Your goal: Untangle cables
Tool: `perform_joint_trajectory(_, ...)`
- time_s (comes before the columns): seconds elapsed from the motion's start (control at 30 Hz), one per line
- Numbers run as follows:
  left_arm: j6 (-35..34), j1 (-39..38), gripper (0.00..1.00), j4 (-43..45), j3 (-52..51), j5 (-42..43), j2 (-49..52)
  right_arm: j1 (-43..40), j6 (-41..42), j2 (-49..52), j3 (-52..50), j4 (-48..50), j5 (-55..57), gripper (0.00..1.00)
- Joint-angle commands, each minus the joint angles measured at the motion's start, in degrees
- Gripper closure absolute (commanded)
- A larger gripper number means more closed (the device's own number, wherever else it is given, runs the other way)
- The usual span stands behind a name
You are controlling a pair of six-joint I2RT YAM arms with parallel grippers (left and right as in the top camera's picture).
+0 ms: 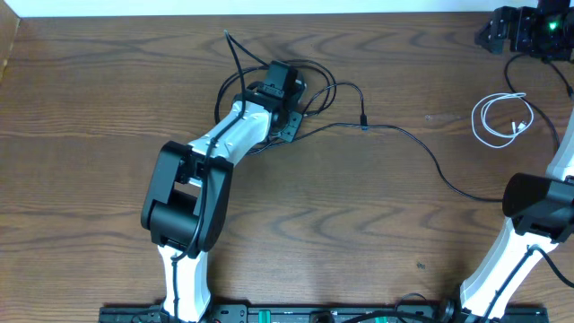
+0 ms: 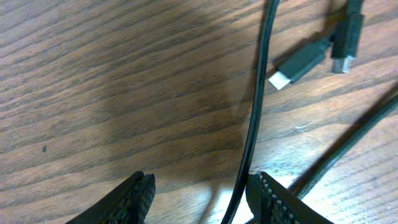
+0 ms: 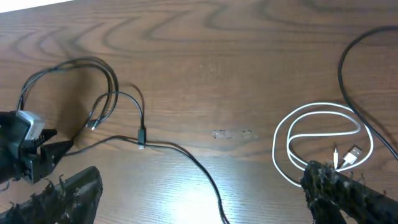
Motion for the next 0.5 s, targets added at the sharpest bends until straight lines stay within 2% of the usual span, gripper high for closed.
perform_joint_trajectory(0.0, -1.62, 1.55, 0.47, -0.22, -0.72, 1.22, 1.31, 0.42, -0.48, -1.44, 0.37, -0.09, -0.13, 0.01)
perform_joint_trajectory(0.4, -1.62, 1.99, 0.49, -1.31, -0.72, 2.29, 3.96, 0.61, -0.48, -1.44, 0.37, 0.55, -0.13, 0.01)
perform_joint_trajectory(0.47, -1.62, 1.99, 0.66, -1.27, -0.72, 2.29, 3.96, 0.61, -0.48, -1.44, 0.37, 0.57, -0.15, 0.01)
